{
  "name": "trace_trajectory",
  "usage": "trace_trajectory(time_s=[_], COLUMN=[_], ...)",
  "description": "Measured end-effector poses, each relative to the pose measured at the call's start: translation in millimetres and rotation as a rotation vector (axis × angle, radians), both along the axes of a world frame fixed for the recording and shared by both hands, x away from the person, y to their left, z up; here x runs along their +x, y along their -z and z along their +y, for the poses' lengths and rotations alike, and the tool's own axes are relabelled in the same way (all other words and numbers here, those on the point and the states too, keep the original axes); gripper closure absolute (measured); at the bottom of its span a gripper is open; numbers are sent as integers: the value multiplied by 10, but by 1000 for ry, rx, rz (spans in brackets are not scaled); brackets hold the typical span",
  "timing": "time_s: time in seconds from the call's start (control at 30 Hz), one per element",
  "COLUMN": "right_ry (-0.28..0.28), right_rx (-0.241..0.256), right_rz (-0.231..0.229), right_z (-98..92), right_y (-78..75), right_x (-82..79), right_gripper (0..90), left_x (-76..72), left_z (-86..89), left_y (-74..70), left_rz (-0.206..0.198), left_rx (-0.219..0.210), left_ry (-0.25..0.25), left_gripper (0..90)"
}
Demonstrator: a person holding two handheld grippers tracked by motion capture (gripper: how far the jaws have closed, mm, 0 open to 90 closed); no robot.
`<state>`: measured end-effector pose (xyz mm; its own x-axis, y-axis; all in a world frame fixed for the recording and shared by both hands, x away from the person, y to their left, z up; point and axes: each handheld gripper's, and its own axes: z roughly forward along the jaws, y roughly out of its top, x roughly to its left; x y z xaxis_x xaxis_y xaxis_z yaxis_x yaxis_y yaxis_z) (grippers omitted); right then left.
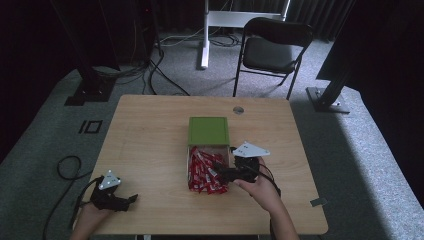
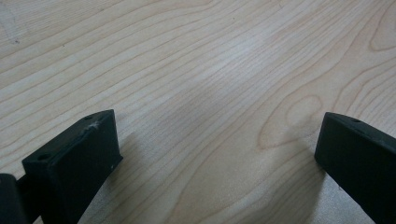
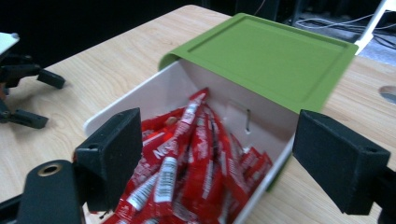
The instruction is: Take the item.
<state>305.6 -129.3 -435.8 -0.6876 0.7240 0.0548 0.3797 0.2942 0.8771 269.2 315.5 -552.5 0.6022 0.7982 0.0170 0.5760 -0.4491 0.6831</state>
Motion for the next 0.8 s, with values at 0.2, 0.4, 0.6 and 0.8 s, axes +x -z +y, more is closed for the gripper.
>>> trace_trajectory(time_s=[0.2, 0.4, 0.6, 0.8], right_ry=[-33, -53, -86, -68], right_rx=[-12, -8, -70, -67], right_rz=[-5, -12, -19, 77], right_z=[177, 313, 404, 467], right_y=[36, 59, 125, 241], right_x=[-15, -46, -27, -4], right_gripper=[198, 289, 394, 518], left_x=[-1, 0, 0, 0], left_z=[0, -1, 0, 0], left_y=[0, 1, 1, 2], left_rz=[1, 0, -1, -2], left_rx=[-1, -1, -1, -1], left_ry=[-1, -1, 0, 0], left_gripper=[7, 8, 7, 8])
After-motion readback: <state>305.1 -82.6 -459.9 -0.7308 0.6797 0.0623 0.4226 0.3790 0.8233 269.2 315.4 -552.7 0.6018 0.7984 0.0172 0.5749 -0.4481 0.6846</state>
